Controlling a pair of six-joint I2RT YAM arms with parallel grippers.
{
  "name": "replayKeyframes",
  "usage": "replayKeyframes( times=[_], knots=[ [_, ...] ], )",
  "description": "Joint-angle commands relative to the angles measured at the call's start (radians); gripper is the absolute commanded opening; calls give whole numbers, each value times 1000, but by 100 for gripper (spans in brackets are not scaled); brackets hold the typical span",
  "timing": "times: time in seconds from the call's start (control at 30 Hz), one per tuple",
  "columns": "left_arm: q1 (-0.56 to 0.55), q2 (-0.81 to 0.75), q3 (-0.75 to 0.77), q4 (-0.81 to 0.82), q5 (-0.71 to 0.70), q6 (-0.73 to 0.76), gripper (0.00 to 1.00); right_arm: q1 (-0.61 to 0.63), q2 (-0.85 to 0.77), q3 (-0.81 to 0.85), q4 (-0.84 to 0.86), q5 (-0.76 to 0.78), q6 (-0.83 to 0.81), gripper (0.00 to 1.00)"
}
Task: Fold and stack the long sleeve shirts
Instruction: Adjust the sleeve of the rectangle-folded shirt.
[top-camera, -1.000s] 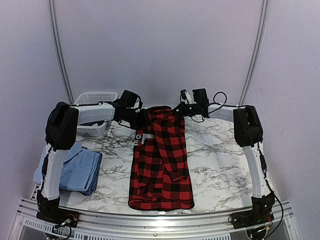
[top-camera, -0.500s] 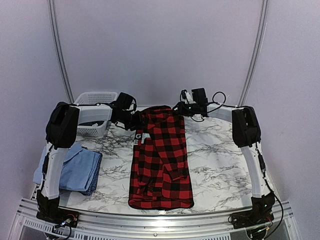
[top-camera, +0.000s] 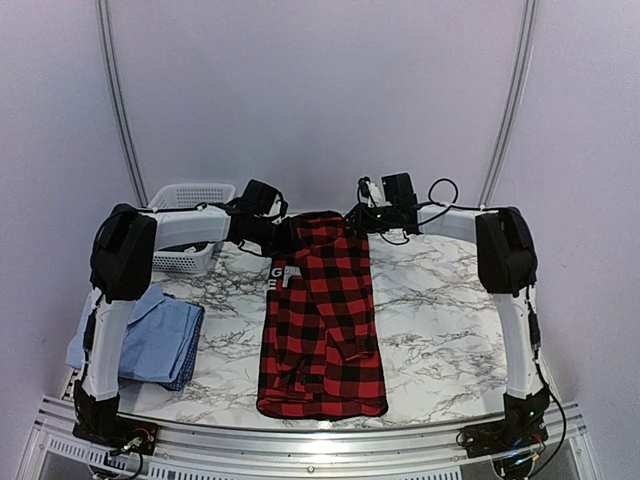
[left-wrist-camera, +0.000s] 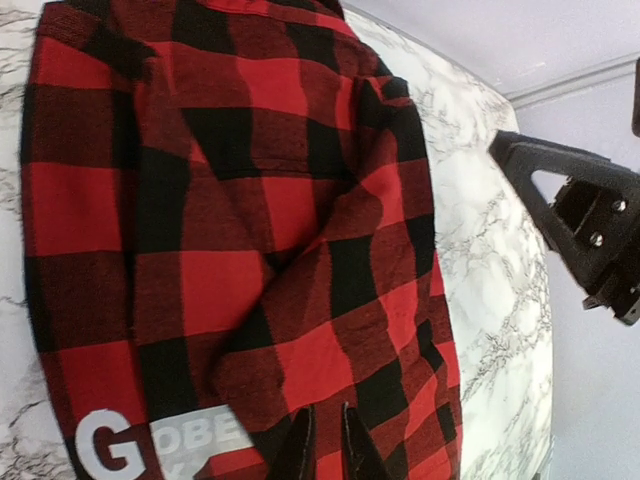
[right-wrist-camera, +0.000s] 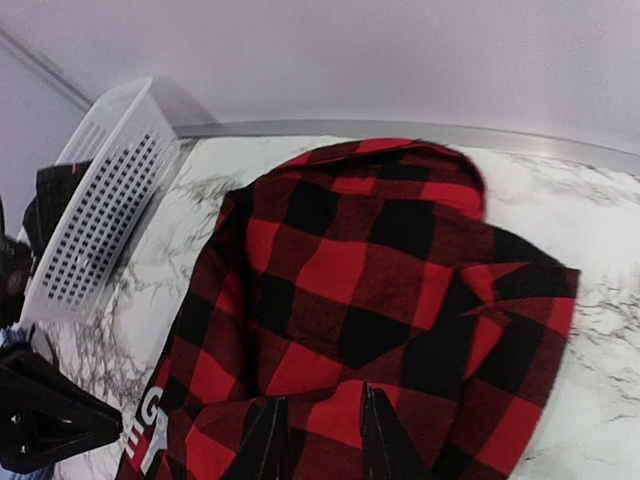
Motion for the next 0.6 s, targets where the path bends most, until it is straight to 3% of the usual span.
replayKeyframes(
  times=[0.0,0.37,0.57],
  knots=[
    [-11,69,64,72,73,-17,10,51,7,-35,69,-86,-3,17],
    [5,235,172,93,71,-52,5,3,251,154,81,-157,45,12],
    [20,251,161,94,47,-59,4,-39,360,275,81,-190,109,13]
  ],
)
